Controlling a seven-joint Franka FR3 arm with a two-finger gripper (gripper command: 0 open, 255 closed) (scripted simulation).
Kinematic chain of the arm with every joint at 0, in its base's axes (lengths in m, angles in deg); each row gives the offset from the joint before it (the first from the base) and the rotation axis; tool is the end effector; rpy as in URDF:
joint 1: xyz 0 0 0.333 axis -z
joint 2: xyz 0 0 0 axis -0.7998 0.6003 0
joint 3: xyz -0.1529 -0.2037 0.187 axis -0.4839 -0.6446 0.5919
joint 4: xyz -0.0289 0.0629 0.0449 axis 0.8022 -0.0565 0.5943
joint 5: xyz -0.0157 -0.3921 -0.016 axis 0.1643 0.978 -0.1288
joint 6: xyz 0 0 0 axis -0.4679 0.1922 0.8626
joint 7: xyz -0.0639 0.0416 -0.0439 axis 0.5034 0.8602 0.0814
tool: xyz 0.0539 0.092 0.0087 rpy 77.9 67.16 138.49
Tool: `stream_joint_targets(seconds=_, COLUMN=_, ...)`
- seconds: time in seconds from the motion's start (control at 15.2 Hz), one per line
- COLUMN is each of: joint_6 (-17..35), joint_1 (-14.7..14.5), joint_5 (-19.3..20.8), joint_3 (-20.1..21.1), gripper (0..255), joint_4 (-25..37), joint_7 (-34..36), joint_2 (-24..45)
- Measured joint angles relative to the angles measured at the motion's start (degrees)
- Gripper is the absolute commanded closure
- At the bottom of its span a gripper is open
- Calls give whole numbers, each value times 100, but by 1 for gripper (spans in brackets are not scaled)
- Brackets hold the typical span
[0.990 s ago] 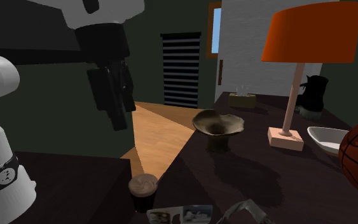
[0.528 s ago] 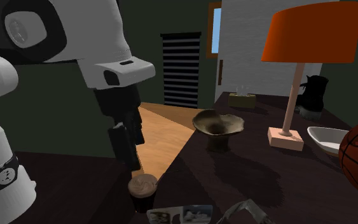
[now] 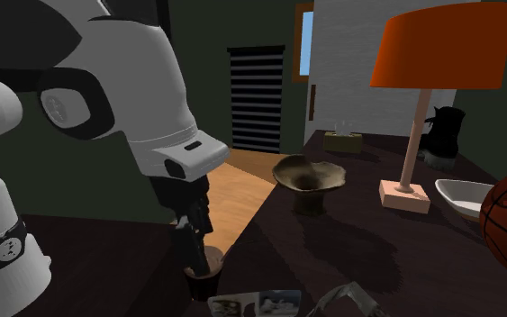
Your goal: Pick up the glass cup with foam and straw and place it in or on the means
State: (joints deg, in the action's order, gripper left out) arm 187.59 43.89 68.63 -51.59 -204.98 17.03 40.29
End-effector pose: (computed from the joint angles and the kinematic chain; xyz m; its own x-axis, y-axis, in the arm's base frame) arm 0.3563 0.0206 0.2623 0.9592 0.2065 0.1934 0.2218 -0.9732 -0.0611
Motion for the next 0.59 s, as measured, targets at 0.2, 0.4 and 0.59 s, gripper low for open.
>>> stream_joint_targets(seconds=0.2, joint_6=329, joint_1=-216, joint_5=-308, joint_3=-116, gripper=0, joint_4=55, joint_7=-226, joint_2=384)
stream_joint_targets(seconds=0.4, joint_6=396, joint_1=-259, joint_5=-379, joint_3=-142, gripper=0, joint_4=71, joint_7=-282, joint_2=465)
stream_joint_targets(seconds=0.59, joint_6=405, joint_1=-265, joint_5=-389, joint_3=-144, gripper=0, joint_4=74, joint_7=-288, joint_2=475)
